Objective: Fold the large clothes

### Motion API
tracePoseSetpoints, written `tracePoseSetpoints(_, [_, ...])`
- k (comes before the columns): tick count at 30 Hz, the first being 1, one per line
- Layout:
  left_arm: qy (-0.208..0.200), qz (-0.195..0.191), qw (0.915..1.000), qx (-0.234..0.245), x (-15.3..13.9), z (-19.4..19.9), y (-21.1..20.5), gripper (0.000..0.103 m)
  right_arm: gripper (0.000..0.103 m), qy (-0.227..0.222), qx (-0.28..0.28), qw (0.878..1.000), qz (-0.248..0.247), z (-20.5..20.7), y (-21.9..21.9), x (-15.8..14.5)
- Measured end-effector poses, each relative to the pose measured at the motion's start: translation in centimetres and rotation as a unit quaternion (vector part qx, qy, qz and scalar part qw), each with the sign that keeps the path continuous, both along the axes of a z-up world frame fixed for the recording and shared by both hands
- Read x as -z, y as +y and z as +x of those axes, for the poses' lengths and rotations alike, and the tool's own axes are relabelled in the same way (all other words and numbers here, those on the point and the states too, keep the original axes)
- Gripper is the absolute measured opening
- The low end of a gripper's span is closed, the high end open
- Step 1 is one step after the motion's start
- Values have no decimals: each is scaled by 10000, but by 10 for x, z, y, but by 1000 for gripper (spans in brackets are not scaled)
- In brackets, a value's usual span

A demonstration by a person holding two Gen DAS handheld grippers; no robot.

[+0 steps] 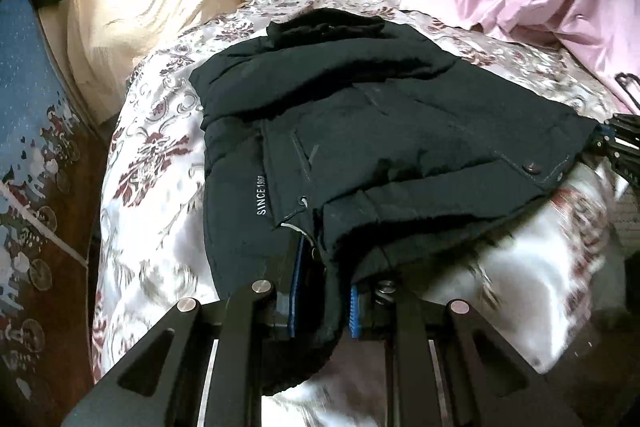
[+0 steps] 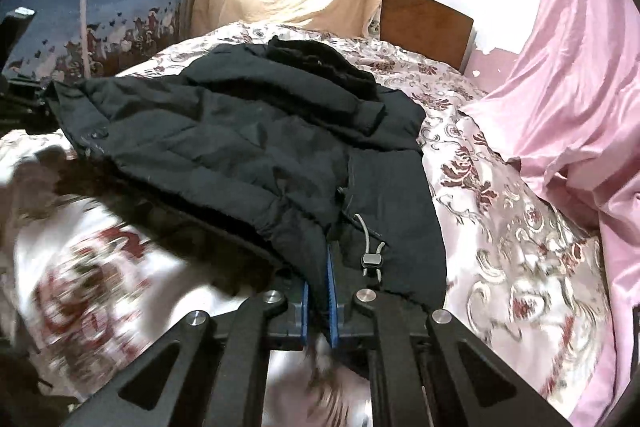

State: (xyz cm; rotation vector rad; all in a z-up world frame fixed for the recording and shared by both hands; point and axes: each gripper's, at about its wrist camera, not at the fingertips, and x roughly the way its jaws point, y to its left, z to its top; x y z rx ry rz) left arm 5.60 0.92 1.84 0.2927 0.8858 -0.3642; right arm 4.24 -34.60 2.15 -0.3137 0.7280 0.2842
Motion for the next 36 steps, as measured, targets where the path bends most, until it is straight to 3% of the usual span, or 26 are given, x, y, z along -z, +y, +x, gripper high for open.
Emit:
tracePoseSetpoints(3, [44,-95,9999,55,-9,-8,-1,15,7,-54,38,10000,67,-12,-2,-13])
tracePoseSetpoints(8, [-90,-395,9992,-41,-39,15,-4,15,7,-282,150,9982,503,10,-9,-44])
tracePoseSetpoints(14, [-401,-650,9970,-143,-85,70,0,15,7,-637,217,9924,1027,73,-15,-89])
tracePoseSetpoints(18, [-704,-630,9954,-180,-112,122,-3,15,7,-961,303,9904,946,127,-13,-110])
tracePoseSetpoints(21, [-644,-738,9949,-249,-123,171,-2,15,7,-1026,432,9890,970,175,-12,-118])
tracePoseSetpoints(30, [-391,-989,9918,-706,-125,318,7,12,7,-1050,726,9876,916,322,-1,-119])
tracePoseSetpoints(36, [258,-1150,9871,-1086,-89,406,15,12,7,-520,888,9915,793,419,11,-85])
